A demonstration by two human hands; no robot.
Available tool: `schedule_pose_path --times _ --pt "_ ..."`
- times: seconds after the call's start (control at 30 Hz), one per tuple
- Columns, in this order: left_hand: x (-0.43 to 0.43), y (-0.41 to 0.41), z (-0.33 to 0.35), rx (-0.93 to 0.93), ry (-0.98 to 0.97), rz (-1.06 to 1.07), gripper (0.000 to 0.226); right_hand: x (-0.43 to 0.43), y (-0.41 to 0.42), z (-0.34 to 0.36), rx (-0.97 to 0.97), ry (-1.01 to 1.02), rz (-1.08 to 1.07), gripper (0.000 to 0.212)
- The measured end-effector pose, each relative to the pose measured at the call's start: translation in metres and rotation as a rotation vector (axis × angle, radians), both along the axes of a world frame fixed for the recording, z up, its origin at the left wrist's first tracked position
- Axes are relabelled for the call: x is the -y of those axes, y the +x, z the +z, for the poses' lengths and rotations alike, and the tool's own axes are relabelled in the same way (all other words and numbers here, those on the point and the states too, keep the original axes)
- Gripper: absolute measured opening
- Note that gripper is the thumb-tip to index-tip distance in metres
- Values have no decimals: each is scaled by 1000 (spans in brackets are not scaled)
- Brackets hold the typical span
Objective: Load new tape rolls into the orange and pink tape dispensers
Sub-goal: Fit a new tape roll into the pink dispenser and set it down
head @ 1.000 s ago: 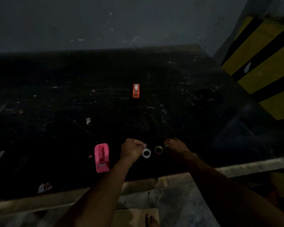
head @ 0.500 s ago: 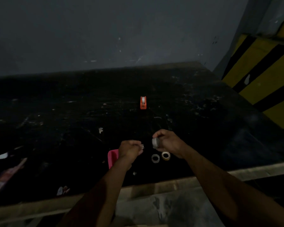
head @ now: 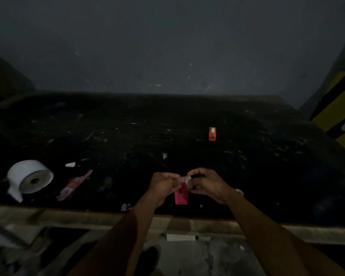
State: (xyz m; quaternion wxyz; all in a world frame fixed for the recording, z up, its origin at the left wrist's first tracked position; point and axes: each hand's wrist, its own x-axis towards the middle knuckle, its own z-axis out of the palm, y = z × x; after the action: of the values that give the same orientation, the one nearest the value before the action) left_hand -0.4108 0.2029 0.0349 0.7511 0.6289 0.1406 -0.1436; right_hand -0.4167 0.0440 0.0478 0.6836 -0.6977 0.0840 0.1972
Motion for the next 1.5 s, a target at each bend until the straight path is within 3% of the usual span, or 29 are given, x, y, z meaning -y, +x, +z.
schedule_pose_path --times 0.2,0.67,0.93,1.03,1.17,1.33,1.5 --pt "-28 -13 11 -31 -6 7 10 -27 -7 7 36 6 51 39" --pt "-46 -23 13 -7 46 -29 15 -38 -12 5 42 25 102 24" --pt "-40 -24 4 14 40 18 13 -39 -18 2 24 82 48 37" --pt "-39 -21 3 3 20 15 21 -36 -15 1 3 111 34 29" --pt "-31 -10 5 -8 29 28 11 -29 -6 -3 22 98 24 26" --pt "-17 10 2 -19 33 12 20 -14 17 -4 12 84 37 23" --pt "3 39 -1 -37 57 51 13 5 48 2 -14 78 73 19"
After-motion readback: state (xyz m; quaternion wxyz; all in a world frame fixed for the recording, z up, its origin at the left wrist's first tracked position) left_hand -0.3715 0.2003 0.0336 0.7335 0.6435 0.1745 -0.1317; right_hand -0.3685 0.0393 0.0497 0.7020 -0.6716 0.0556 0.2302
